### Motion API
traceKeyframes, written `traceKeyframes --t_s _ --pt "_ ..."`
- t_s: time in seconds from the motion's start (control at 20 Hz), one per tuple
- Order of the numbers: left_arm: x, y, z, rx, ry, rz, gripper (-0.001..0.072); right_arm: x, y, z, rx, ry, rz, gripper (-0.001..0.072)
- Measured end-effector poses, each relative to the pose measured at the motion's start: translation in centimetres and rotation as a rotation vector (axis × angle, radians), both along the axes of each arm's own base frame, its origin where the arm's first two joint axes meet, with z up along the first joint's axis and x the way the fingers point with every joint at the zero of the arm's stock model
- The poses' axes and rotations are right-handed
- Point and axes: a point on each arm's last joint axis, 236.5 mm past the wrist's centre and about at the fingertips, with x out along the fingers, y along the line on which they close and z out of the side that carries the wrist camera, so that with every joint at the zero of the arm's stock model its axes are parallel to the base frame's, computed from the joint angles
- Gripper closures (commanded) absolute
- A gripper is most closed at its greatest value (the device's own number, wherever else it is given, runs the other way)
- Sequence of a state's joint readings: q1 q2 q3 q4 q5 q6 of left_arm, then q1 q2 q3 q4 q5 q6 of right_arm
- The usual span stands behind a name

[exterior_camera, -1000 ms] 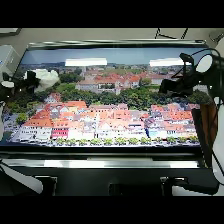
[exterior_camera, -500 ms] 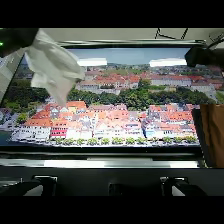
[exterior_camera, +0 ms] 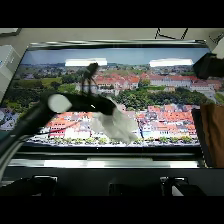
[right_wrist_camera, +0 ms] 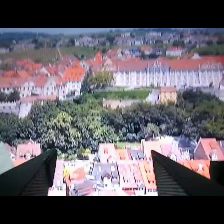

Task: Fold the clothes and pants, and hang the long-sleeved shirts on hangers.

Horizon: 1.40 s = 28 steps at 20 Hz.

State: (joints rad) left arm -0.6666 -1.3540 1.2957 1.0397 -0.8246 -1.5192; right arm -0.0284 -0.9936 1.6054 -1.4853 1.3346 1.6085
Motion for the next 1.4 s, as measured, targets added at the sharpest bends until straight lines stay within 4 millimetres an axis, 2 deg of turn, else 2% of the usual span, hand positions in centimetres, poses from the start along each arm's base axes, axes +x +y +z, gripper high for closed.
traceKeyframes --t_s 0.05,0.1,0.15,0.2,0.3,0.35,0.45,0.5,0.6,0.65,0.75,0.85,0.95,1.1,1.25,1.35,1.4 --pt "-1.3 -1.4 -3.0 0.018 0.087 -0.02 -0.0007 -0.2 0.0 -1.6 0.002 0.064 0.001 0.0047" --pt "-2.3 -2.3 -5.0 0.025 0.164 -0.03 -0.0006 -0.3 0.0 -3.2 0.003 0.128 0.003 0.0046" --pt "-3.0 -2.8 -6.1 0.035 0.214 -0.046 -0.0005 -0.4 0.1 -5.1 0.006 0.198 0.007 0.0046" --pt "-3.1 -2.9 -6.4 0.039 0.247 -0.063 -0.0006 -0.4 0.4 -7.2 0.017 0.269 0.012 0.0044" --pt "-1.5 -1.5 -5.2 0.05 0.257 -0.074 -0.0006 -0.6 1.5 -11.4 0.059 0.415 0.041 0.003" --pt "-0.3 0.0 -4.1 0.059 0.245 -0.07 -0.0006 -0.9 2.3 -13.5 0.093 0.484 0.061 0.0024" --pt "2.8 4.6 -1.9 0.087 0.218 -0.028 -0.0006 -2.0 4.5 -17.7 0.176 0.621 0.115 0.0022" --pt "4.1 7.3 -1.4 0.105 0.215 0.008 -0.0005 -2.6 5.6 -19.7 0.223 0.68 0.139 0.0017" --pt "6.0 13.0 -1.7 0.143 0.252 0.092 -0.0005 -3.7 7.4 -23.0 0.306 0.757 0.165 0.0017" --pt "6.5 15.7 -2.6 0.158 0.287 0.138 -0.0005 -4.1 8.1 -24.4 0.342 0.783 0.163 0.0017" --pt "6.1 19.9 -5.6 0.173 0.395 0.219 -0.0005 -4.8 9.1 -26.9 0.405 0.823 0.154 0.0013" --pt "4.8 21.7 -9.0 0.139 0.51 0.284 -0.0004 -5.4 9.9 -29.0 0.453 0.855 0.14 0.0005" --pt "3.7 21.5 -12.0 0.07 0.589 0.344 -0.0004 -5.8 10.6 -30.5 0.496 0.885 0.136 0.0005" --pt "2.5 19.3 -15.3 -0.039 0.66 0.393 -0.0004 -5.8 11.8 -31.9 0.562 0.914 0.134 0.0006" --pt "1.9 16.8 -17.4 -0.089 0.687 0.415 -0.0004 -5.6 12.8 -32.7 0.623 0.93 0.135 0.0006" --pt "1.6 15.2 -18.0 -0.116 0.705 0.42 0.0001 -5.5 13.3 -33.2 0.651 0.945 0.135 0.0007" --pt "1.5 14.6 -18.2 -0.122 0.707 0.42 0.0132 -5.4 13.5 -33.4 0.663 0.948 0.134 0.0008"
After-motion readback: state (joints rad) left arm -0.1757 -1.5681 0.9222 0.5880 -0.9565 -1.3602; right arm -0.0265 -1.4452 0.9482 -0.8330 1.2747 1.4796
